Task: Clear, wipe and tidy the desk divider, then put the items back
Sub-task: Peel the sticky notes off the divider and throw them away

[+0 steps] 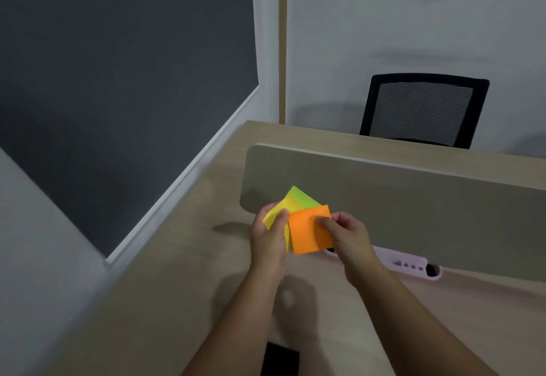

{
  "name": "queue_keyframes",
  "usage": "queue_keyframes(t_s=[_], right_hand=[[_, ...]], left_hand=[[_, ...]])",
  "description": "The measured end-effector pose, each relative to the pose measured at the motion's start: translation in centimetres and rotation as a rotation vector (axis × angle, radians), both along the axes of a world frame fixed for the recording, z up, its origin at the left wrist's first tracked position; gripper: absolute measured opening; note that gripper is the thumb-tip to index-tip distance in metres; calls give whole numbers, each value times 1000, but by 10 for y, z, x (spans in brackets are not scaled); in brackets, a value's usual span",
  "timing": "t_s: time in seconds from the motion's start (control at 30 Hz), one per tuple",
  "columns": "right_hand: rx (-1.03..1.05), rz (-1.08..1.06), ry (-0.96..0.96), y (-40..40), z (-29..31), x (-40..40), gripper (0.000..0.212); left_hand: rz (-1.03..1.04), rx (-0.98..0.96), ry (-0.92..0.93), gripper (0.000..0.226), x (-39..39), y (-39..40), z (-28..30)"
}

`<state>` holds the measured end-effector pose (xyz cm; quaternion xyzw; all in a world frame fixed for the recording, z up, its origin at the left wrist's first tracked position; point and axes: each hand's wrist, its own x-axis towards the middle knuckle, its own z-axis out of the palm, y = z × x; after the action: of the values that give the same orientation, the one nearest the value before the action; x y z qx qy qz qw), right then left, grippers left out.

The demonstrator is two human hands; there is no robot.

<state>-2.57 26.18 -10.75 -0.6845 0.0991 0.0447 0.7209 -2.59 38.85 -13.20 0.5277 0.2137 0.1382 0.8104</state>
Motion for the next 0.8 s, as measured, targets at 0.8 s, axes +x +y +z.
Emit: queue_keyframes(t_s=[0.8], right_hand=[[131, 572, 190, 34, -19, -228, 11]], left_hand=[[303, 274, 138, 19, -327, 15, -18]])
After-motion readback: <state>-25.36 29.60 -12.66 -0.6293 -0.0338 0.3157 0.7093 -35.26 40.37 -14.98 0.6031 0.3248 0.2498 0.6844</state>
